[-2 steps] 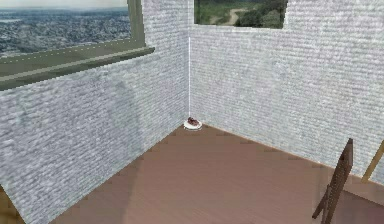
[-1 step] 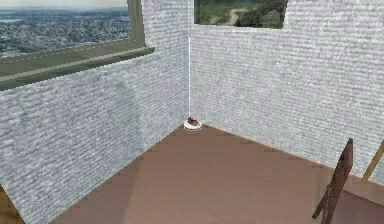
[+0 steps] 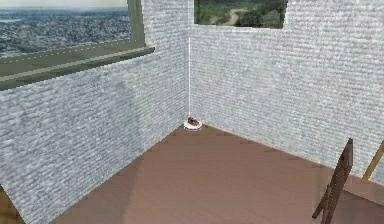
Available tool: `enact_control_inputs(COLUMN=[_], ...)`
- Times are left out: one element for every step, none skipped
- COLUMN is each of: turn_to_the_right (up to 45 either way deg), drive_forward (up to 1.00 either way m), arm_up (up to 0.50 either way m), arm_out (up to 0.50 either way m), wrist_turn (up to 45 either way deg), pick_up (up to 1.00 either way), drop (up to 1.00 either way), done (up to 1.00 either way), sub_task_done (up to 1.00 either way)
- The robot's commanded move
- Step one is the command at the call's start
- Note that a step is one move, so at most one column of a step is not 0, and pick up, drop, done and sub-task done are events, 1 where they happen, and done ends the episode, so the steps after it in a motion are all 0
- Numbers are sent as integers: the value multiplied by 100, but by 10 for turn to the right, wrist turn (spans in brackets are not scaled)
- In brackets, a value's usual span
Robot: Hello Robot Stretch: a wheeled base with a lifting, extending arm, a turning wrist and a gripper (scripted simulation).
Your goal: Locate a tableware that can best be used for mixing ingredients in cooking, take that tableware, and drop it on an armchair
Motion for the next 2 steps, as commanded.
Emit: enact_control_inputs(turn_to_the_right=[0, 0], drive_forward=[0, 0], arm_up=[0, 0], arm_out=[0, 0], wrist_turn=[-450, -60], pick_up=[0, 0], drop=[0, 0], done=[0, 0], sub_task_done=[0, 0])
